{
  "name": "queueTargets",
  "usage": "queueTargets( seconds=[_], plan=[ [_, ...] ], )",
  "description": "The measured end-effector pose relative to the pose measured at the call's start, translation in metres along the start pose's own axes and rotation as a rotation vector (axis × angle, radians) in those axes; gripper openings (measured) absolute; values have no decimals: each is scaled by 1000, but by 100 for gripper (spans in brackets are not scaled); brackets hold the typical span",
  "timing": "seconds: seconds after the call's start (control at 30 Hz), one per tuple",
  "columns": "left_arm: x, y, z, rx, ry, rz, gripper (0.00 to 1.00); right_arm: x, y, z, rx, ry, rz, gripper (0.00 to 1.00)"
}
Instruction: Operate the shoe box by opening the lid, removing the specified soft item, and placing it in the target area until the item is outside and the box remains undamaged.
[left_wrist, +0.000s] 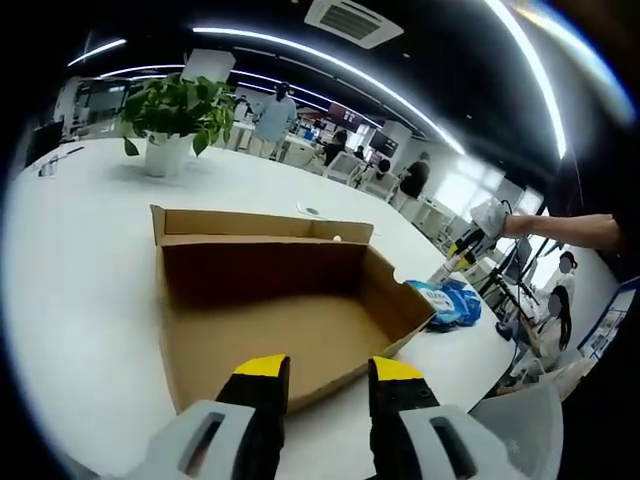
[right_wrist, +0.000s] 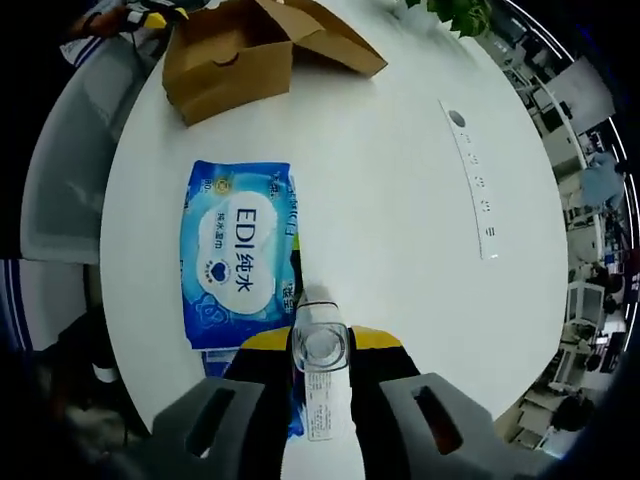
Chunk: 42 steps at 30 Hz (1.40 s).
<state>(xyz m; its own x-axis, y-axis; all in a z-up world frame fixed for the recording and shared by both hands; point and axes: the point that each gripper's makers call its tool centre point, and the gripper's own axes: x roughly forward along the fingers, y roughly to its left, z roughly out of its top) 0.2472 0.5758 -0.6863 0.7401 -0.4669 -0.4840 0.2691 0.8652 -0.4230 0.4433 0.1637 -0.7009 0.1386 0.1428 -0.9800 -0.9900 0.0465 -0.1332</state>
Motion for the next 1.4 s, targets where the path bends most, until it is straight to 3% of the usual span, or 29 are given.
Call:
queueTargets(
  seconds=[0.47, 0.93, 1.4],
  plan=[
    [1, -3, -2, 5, 10, -11, 32, 4, -9, 1, -40, 18, 1, 18],
    [1, -5, -2, 0, 8, -19, 32, 1, -20, 2, -23, 6, -8, 20],
    [1, -6, -1, 1, 0, -25, 32, -11, -15, 4, -5, 4, -24, 23]
  ],
)
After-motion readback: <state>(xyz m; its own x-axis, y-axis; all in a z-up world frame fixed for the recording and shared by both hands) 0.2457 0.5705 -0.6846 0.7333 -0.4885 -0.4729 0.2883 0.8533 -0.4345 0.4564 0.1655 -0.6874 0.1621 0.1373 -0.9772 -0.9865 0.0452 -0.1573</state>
